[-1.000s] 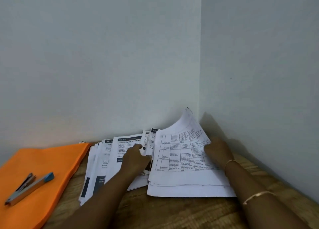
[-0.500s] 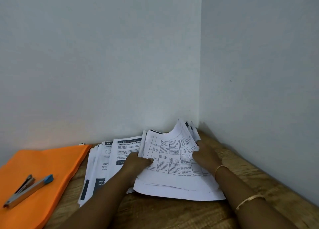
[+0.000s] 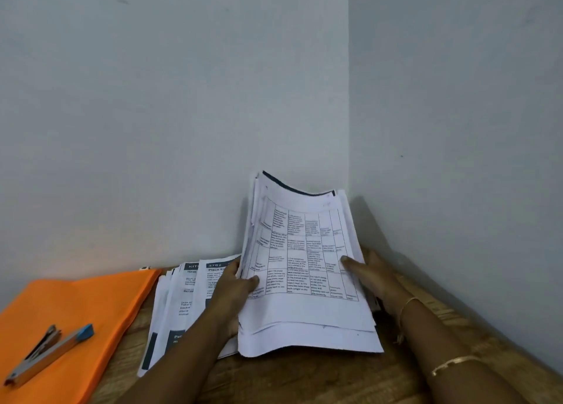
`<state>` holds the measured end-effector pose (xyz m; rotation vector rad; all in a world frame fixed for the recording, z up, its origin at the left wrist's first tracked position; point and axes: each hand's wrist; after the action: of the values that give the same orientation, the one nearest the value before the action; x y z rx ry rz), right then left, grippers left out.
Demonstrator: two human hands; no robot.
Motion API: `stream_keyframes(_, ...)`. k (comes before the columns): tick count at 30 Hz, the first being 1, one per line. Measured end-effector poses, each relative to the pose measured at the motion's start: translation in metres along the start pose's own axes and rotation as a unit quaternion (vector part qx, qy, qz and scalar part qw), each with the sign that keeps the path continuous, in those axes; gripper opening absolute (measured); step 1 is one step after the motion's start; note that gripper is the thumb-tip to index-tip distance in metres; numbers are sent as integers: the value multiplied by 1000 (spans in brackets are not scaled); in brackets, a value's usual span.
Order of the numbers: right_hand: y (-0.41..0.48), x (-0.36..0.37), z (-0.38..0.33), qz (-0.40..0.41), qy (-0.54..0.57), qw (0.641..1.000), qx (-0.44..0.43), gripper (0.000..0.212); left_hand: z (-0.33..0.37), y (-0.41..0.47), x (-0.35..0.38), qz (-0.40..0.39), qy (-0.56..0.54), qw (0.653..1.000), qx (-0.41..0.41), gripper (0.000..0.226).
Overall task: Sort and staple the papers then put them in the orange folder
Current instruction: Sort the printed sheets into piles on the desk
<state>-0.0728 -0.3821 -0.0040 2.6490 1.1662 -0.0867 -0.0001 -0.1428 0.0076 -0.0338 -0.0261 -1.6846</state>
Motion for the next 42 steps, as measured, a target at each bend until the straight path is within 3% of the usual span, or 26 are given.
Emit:
stream_keyframes(4,-5,1,-19,-25,148,987,56,11,3,-4,2,14,-14,997,70,38)
stream_keyframes(13,-13,3,-42,55,191,967,-161,25,25,-18,12,38,-36,969,243,31)
stream_keyframes(18,-13,0,-42,33,212,960,-182,27,29,-17,9,43,-18,950,310,29)
stream_keyframes(21,-14,1,-37,0,200,962,-184,30,28,-16,6,40,-8,948,317,35)
stream_keyframes(24,-15,1,-36,-19,183,967,-173,56,30,-20,7,51,-7,945,324,44)
stream_keyframes(28,-15,0,-34,-16,185,970,-153,24,27,-18,6,50,-4,946,321,40)
stream_keyframes(34,-13,6,-24,-64,150,983,-84,34,20,-20,7,27,-9,966,255,31)
stream_keyframes(37,-15,10,-25,-90,136,982,-96,19,21,-18,7,30,-27,964,261,36)
stream_keyframes(42,-22,13,-37,-38,175,974,-138,19,27,-19,9,41,-50,951,301,24)
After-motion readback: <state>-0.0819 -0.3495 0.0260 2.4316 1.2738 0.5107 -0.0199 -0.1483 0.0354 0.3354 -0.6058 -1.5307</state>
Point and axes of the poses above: each hand's wrist, its own y-axis towards the middle knuckle, its own x-axis out of the palm, z = x × y, and after that the axes turned 10 degrees about z, right-handed
